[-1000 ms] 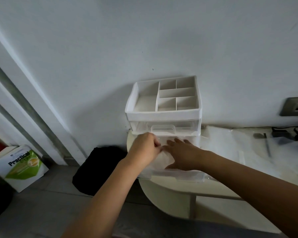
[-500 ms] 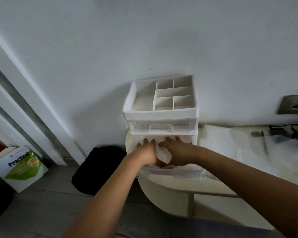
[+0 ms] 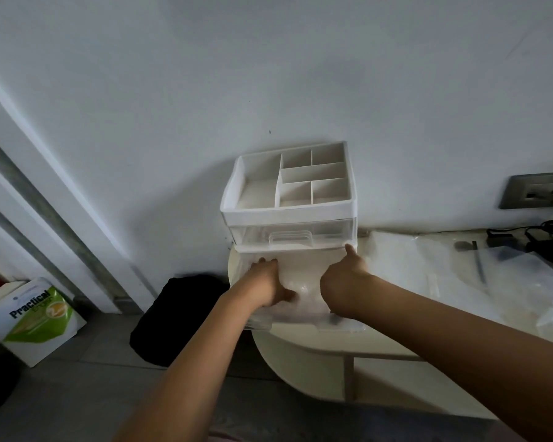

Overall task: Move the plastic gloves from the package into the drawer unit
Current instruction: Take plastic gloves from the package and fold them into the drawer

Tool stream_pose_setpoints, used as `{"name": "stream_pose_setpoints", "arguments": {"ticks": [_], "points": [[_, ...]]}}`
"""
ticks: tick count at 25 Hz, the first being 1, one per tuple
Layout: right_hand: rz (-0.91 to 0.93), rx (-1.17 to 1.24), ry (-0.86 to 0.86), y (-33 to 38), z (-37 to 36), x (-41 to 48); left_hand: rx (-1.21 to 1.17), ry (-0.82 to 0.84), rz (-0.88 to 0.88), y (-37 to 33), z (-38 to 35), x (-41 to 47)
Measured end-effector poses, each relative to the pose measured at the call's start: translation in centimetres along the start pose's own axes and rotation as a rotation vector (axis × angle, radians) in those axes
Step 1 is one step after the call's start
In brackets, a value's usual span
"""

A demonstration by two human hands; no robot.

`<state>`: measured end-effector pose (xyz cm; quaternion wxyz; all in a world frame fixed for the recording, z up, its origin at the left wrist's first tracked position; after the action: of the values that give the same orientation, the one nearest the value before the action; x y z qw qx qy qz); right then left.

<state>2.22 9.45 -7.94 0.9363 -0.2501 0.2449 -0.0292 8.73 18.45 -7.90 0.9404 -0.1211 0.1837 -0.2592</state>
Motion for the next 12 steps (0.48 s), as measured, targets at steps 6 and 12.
{"name": "stream_pose_setpoints", "arguments": {"ticks": [6, 12], "points": [[0.058, 0.019, -0.012, -0.5, 0.2, -1.3, 0.043, 0.152, -0.039, -2.2, -2.2, -0.4], [0.118, 0.523, -0.185, -1.6, 1.8, -3.2, 0.148, 0.210, 0.083, -0.5, -4.8, 3.1]]}}
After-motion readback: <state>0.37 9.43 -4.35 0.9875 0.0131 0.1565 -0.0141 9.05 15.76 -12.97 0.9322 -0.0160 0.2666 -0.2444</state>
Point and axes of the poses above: each hand's wrist, its own x-axis towards the middle knuckle, its own z-axis out of the back of the hand, y = z × x, the point moved 8 cm from there along x, towards the middle knuckle, and after that the axes turned 6 degrees about -z, right-handed, at the moved point
